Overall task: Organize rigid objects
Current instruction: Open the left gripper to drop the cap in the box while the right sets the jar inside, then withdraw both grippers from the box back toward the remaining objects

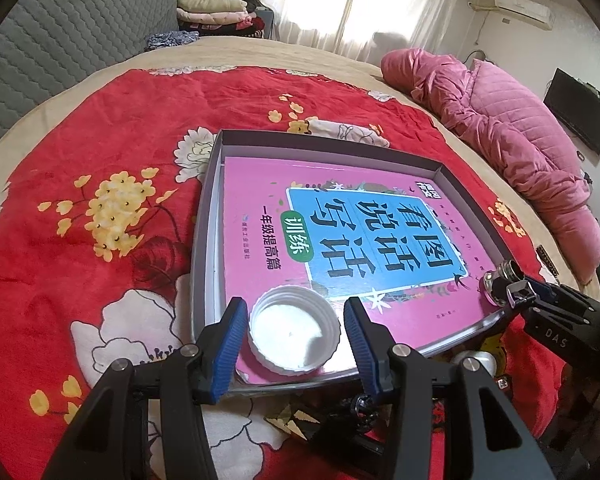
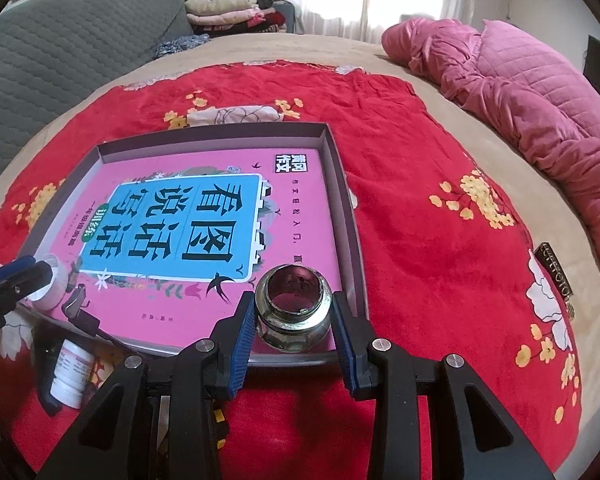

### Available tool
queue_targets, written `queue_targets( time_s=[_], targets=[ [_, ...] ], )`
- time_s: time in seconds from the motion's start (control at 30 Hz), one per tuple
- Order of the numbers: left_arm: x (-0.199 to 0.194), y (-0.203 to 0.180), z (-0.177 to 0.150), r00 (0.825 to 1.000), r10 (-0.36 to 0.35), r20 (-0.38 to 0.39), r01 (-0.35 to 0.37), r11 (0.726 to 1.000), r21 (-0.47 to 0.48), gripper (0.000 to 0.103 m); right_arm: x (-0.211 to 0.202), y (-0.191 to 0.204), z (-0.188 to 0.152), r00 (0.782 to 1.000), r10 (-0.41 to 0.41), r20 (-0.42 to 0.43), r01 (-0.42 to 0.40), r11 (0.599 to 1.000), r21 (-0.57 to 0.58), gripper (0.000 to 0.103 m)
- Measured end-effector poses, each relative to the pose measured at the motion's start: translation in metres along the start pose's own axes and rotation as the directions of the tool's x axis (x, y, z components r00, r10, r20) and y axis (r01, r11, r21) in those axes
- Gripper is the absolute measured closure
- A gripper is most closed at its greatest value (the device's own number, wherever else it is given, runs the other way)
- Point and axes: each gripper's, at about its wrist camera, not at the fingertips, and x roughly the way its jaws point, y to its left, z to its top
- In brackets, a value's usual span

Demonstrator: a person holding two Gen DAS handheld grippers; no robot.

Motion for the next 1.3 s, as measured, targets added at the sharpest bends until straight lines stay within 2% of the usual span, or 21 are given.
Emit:
queue_targets(
  time_s=[0.23, 0.6, 0.93, 1.1, 1.3],
  targets=[
    [-0.001, 0.002, 0.001, 1.000, -0.013, -0.004, 0.013, 1.000, -0.003, 0.053, -0.003, 0.001, -0.001, 1.000, -0.002, 0.011, 0.002, 1.000, 0.001, 0.064],
    [-0.006, 0.000, -0.002, 1.000, -0.010, 0.002, 0.009, 1.000, 0.010, 0.053, -0.010, 0.003, -0.005, 1.000, 0.000, 0.026, 0.000, 1.000, -0.001, 0.053],
    [-0.020, 0.009, -0.005, 1.000, 0.004, 0.025, -0.003, 1.000, -0.030, 0.053, -0.026, 0.003, -0.014, 0.997, 0.022, 0.068, -0.022, 1.000, -0.002, 0.046],
    [-0.027, 0.006, -0.009, 0.999, 0.022, 0.036, -0.021, 1.000, -0.015, 0.053, -0.038, -0.002, -0.019, 0.994, 0.041, 0.097, -0.043, 0.999, 0.019, 0.040],
    [-0.033, 0.001, -0.012, 0.999, 0.025, 0.043, -0.024, 1.000, -0.003, 0.053, -0.048, -0.009, -0.025, 0.992, 0.042, 0.122, -0.047, 0.998, 0.036, 0.039]
  ],
)
